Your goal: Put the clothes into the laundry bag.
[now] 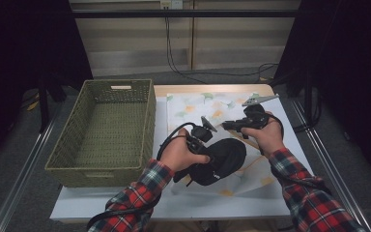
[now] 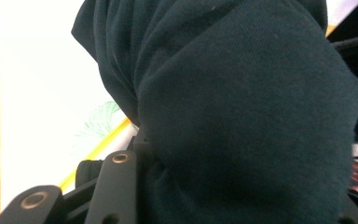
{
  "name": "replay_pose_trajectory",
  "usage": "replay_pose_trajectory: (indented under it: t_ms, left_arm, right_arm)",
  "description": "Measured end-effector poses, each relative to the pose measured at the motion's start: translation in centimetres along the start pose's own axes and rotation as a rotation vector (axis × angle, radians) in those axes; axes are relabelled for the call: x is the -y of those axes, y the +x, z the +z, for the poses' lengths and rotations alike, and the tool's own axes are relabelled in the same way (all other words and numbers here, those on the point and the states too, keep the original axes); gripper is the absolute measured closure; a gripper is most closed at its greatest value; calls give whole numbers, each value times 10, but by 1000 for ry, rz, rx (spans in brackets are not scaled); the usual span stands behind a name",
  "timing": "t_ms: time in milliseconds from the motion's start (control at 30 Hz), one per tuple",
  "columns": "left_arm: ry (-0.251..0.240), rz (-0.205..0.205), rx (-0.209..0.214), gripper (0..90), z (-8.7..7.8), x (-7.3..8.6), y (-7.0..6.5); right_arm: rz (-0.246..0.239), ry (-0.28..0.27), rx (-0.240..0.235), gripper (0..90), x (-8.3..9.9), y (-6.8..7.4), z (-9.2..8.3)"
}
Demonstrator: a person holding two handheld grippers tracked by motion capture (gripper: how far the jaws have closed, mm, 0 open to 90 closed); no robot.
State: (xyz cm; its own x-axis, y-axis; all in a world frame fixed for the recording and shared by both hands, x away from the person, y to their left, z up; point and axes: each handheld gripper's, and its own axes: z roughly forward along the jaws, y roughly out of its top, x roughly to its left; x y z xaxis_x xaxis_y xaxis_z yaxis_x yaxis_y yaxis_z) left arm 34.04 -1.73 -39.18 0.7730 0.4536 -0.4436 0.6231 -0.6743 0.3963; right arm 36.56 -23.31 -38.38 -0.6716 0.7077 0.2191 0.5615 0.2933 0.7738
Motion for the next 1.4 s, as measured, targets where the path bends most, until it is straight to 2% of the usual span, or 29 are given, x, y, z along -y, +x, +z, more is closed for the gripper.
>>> replay_pose_trajectory:
  t_ms: [67, 167, 233, 333, 633, 833, 1133, 1400]
  left_arm:
    - [0, -1, -3, 573, 1, 0, 2]
    - [-6, -15, -32, 573, 3, -1, 1]
    - [-3, -7, -60, 573, 4, -1, 1]
    - [-19, -27, -52, 572, 5, -1, 3]
    - [-36, -85, -84, 571, 11, -3, 9]
    - [-47, -87, -109, 570, 14, -4, 10]
    - [-75, -118, -160, 569, 14, -7, 13]
    - [-87, -131, -174, 565, 17, -9, 16]
  right_arm:
    - [4, -1, 0, 900, 0, 0, 0]
    - [4, 1, -1, 900, 0, 1, 0]
    - [3, 2, -3, 900, 0, 1, 1]
    - [-2, 3, -2, 900, 0, 1, 1]
    - [-3, 2, -5, 900, 1, 2, 2]
    - [-6, 2, -8, 900, 0, 3, 2]
    - [-5, 2, -10, 900, 0, 4, 3]
    - [-2, 0, -12, 900, 0, 4, 3]
